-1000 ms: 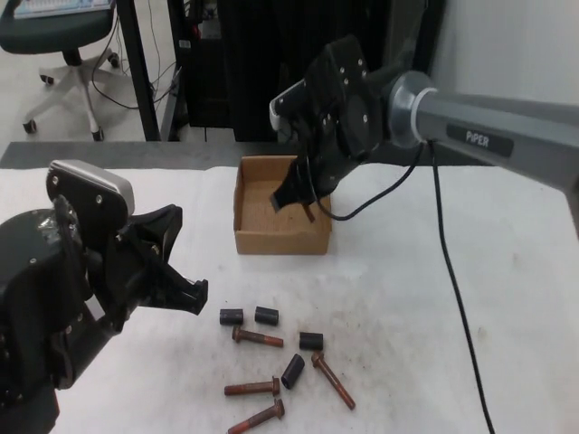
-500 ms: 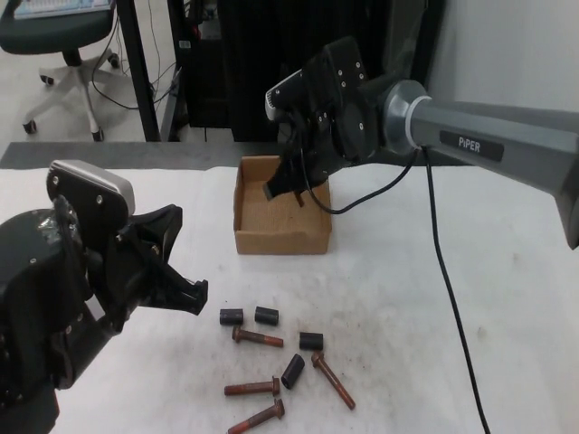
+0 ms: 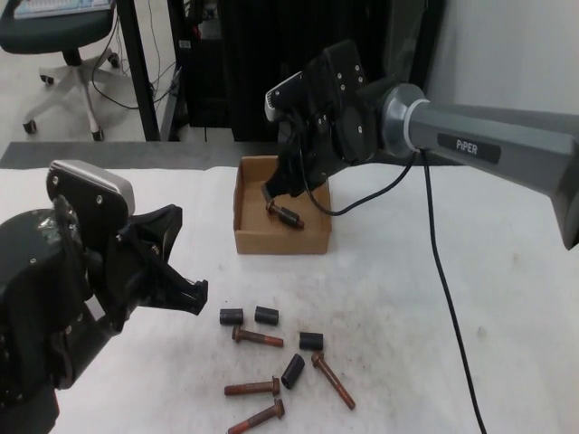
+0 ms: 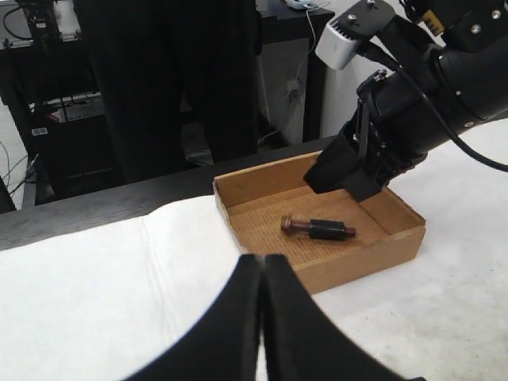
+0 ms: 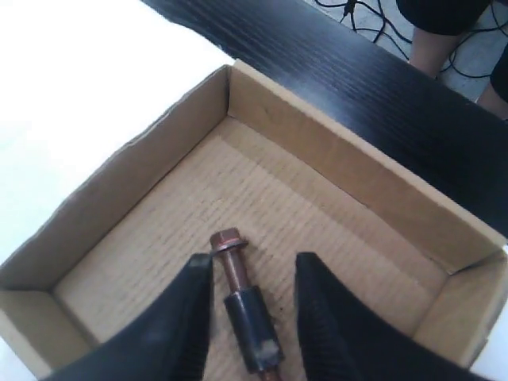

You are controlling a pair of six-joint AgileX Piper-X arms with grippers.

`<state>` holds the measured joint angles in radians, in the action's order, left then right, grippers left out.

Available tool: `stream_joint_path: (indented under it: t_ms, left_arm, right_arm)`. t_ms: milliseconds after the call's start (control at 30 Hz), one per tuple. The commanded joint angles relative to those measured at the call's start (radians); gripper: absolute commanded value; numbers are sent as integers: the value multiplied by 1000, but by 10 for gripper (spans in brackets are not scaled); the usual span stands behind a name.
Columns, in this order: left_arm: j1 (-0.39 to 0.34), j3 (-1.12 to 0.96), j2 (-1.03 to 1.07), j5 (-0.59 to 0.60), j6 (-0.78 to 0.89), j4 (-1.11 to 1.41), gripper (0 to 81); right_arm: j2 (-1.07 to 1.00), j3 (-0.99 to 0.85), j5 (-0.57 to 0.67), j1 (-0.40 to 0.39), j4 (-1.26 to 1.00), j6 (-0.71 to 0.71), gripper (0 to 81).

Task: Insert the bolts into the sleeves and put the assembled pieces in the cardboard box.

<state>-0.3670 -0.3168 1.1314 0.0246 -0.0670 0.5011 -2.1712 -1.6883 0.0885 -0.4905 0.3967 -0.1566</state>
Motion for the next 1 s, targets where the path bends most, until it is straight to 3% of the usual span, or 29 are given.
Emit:
stream_joint_path:
  t_ms: [0, 167, 333, 533, 667, 867, 967]
  left_arm:
    - [1, 0, 2, -8, -1, 4, 3]
    - [1, 0, 2, 60, -1, 4, 3]
    - [1, 0, 2, 217, -1, 0, 3]
    - [0, -21, 2, 275, -4, -166, 3]
    - [0, -20, 2, 221, -23, -207, 3]
    - [0, -20, 2, 81, -46, -207, 3]
    - [0, -20, 2, 48, -46, -207, 3]
  right_arm:
    - [24, -9, 14, 3, 38, 7, 330]
    - [89, -9, 14, 4, 169, -1, 249]
    - [174, 6, 65, 4, 281, -25, 4]
    - [252, 98, 279, 4, 354, -33, 6]
    - [261, 179, 489, -23, 413, -163, 6]
    - [259, 292, 486, -95, 401, -335, 2]
    - [255, 303, 417, -130, 374, -396, 2]
